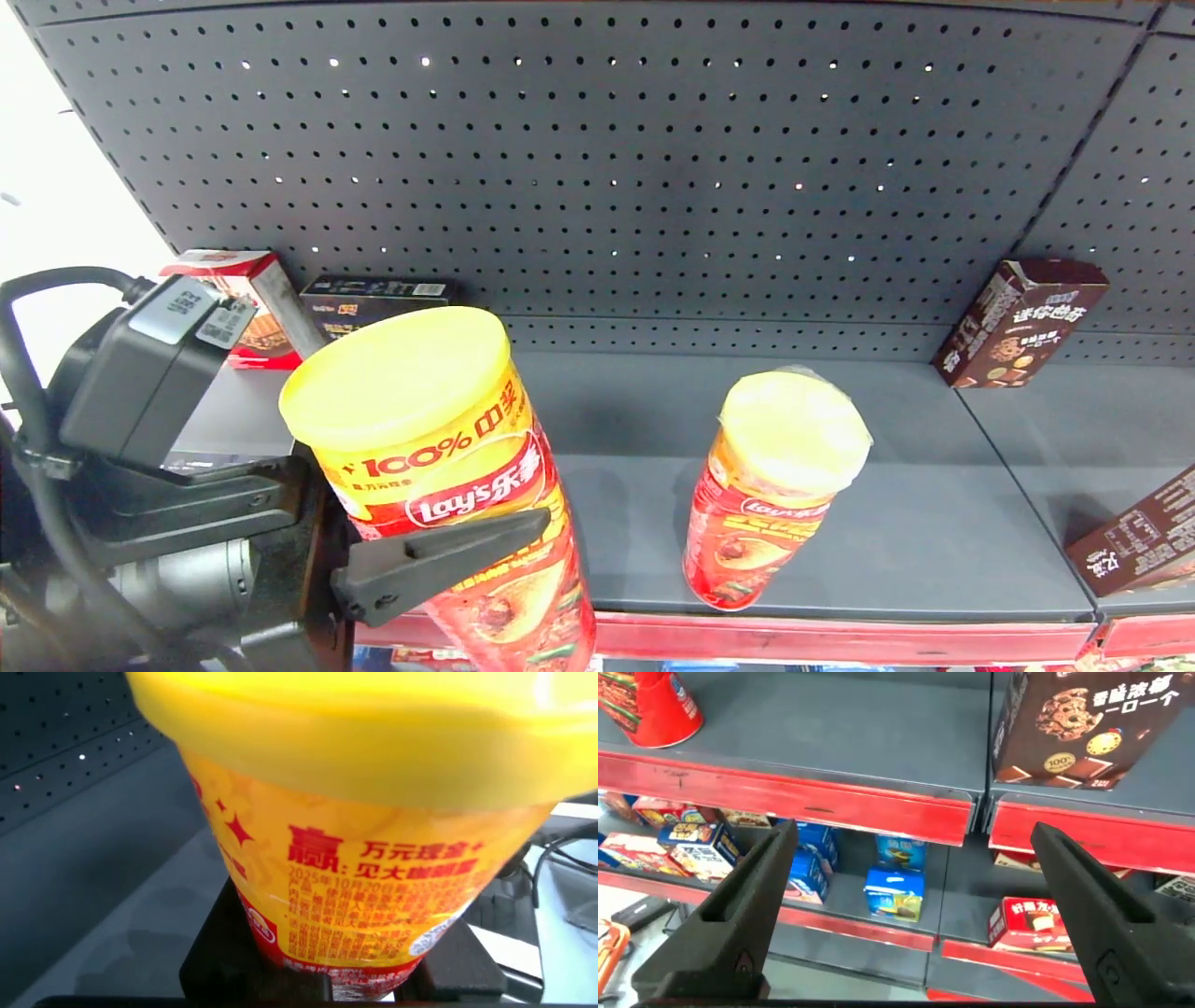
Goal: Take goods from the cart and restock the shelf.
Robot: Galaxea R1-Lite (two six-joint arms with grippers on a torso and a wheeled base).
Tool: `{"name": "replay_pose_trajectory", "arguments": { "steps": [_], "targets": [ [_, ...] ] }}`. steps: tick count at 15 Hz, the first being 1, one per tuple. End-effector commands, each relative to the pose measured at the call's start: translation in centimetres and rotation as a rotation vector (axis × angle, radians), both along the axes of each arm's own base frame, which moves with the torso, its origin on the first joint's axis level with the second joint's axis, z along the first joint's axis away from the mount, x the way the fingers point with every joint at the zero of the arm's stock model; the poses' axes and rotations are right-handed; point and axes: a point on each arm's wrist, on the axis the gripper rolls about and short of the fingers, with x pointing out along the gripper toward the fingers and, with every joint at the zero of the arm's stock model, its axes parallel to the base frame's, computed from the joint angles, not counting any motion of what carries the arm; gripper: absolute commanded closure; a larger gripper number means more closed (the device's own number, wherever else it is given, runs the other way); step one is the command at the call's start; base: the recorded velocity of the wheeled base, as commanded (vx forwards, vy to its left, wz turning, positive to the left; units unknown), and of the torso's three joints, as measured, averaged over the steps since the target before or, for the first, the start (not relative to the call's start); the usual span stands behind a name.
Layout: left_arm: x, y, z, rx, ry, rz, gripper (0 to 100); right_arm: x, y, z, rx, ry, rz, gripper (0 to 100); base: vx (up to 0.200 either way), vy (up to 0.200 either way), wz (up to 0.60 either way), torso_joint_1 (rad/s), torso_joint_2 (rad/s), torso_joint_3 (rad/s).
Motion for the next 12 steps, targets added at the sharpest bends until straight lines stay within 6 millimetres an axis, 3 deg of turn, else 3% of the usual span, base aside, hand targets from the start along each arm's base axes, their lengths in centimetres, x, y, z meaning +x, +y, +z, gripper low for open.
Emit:
{"name": "replay_pose_trajectory", "arguments": {
  "steps": [1,3,6,12],
  "targets": [
    [0.1,0.0,0.0,0.000,-0.003,0.004,100,0.0,0.0,0.0,0.000,0.005,0.000,0,0.000,0.000,0.00,0.000,0.00,0.000],
    [0.9,0.6,1.2,-0.013,-0.044,0.057,100,0.0,0.0,0.0,0.000,0.005,0.000,0,0.000,0.000,0.00,0.000,0.00,0.000],
    [2.2,0.4,0.7,0.008,-0.017,0.082,100,0.0,0.0,0.0,0.000,0.005,0.000,0,0.000,0.000,0.00,0.000,0.00,0.000],
    [6.8,-2.2,1.7,0.018,-0.047,0.079,100,0.0,0.0,0.0,0.000,0.005,0.000,0,0.000,0.000,0.00,0.000,0.00,0.000]
  ]
}}
